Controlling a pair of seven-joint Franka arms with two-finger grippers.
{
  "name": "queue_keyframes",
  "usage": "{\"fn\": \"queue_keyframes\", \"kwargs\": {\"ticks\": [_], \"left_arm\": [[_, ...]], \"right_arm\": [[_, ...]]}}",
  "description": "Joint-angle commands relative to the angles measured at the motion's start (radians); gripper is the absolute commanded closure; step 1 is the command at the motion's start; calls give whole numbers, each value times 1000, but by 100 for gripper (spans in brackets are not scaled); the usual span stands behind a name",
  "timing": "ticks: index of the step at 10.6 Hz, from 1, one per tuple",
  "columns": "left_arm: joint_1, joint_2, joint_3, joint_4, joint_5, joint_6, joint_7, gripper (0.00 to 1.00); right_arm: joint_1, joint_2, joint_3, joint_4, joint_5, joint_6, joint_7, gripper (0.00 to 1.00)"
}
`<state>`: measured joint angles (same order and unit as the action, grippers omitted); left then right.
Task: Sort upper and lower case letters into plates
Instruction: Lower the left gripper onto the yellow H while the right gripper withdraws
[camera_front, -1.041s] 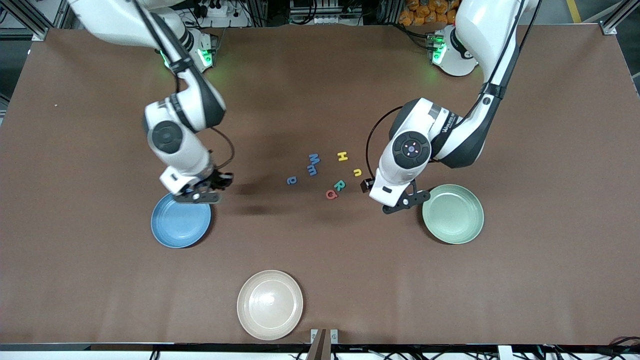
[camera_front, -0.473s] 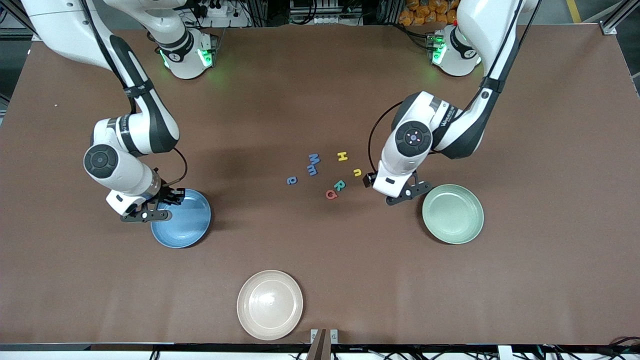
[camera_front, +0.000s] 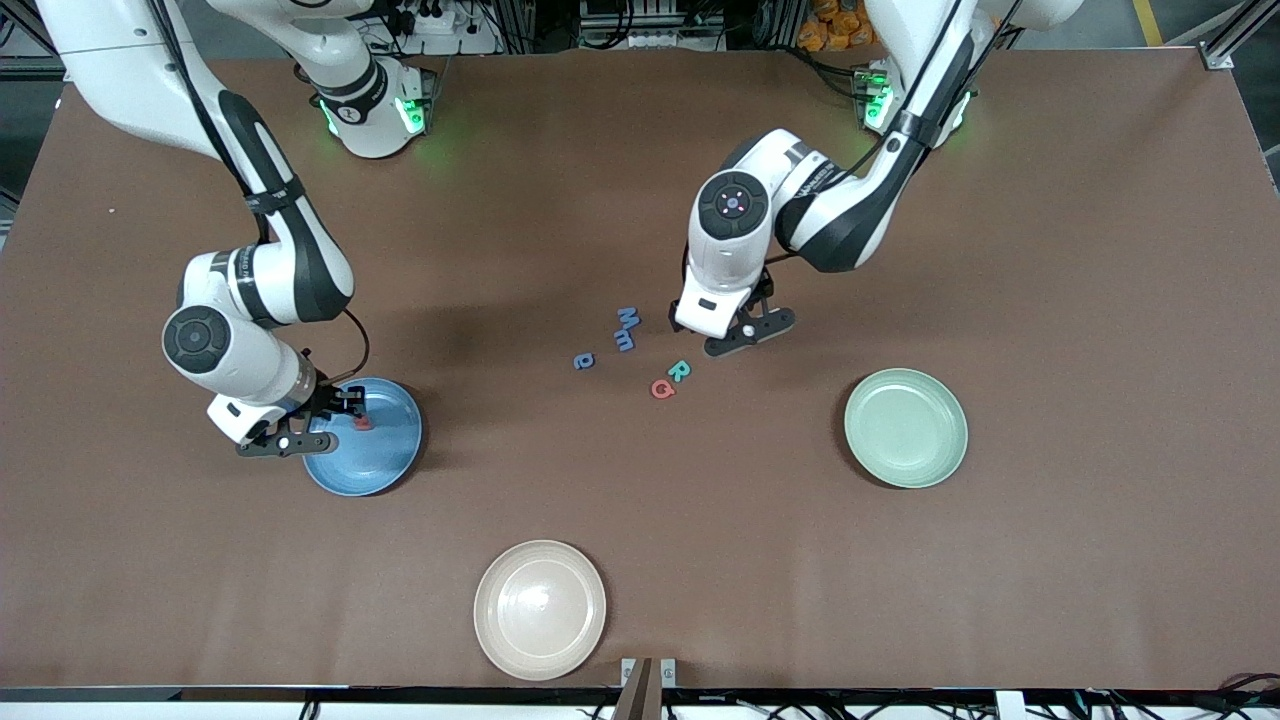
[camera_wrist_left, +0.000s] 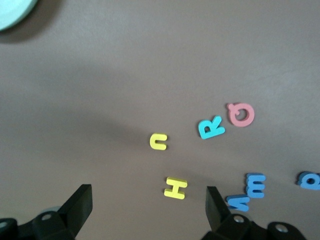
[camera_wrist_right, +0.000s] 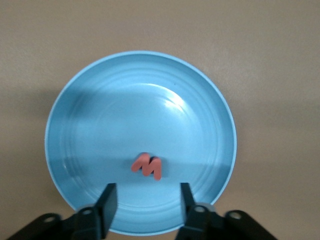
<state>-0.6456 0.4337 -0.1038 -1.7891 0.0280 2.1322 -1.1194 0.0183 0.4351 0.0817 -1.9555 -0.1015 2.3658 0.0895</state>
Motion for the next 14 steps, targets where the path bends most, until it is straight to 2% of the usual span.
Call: {"fn": "queue_keyframes", "kwargs": {"ticks": [1,3,6,7,9,14], "left_arm": [[-17,19,1,-39,27,110,-92,0],[-35,22,-2,-96,26,225,-135,0],[-55,25,-2,-192,26,361,-158,0],[-60,26,-2,-216,26,385,-158,0],[-68,33,-4,-240,26,387,-163,0],[-91,86,-2,-222,27,394,-155,0]], "right_arm": [[5,-21,4,20,-3,-14,-10,9],[17,-82,6,18,-3,-55,-10,9],[22,-148,7,12,-3,-112,-11,0],[20,-173,7,10,-3,-153,-11,0],[22,-234,9,7,-3,-197,-11,0],[15,-389,10,9,-3,-324,-11,0]]}}
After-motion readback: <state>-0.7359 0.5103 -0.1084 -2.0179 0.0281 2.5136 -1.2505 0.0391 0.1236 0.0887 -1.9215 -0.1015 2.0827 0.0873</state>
